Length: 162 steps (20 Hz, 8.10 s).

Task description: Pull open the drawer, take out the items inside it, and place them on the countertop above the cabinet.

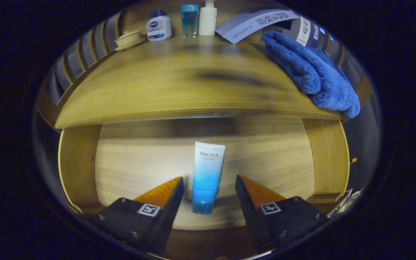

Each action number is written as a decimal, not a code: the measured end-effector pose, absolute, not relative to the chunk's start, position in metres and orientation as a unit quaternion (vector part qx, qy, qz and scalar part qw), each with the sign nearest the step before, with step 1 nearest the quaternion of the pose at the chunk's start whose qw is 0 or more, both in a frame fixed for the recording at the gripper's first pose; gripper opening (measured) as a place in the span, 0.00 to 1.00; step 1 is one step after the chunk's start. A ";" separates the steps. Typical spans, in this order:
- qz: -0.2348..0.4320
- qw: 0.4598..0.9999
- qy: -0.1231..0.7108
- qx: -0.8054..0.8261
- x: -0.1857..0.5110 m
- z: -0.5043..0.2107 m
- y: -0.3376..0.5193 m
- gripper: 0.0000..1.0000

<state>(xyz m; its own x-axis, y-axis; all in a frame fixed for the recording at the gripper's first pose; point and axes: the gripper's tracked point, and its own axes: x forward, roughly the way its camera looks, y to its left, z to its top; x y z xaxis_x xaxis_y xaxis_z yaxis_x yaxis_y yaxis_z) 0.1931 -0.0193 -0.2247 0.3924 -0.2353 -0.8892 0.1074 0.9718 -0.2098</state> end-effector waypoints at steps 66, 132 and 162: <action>-0.027 0.979 0.202 -0.028 0.281 -0.067 0.062 1.00; -0.011 0.998 0.028 -0.049 0.118 -0.185 -0.041 0.99; -0.013 0.994 -0.074 -0.080 0.234 -0.196 -0.034 0.99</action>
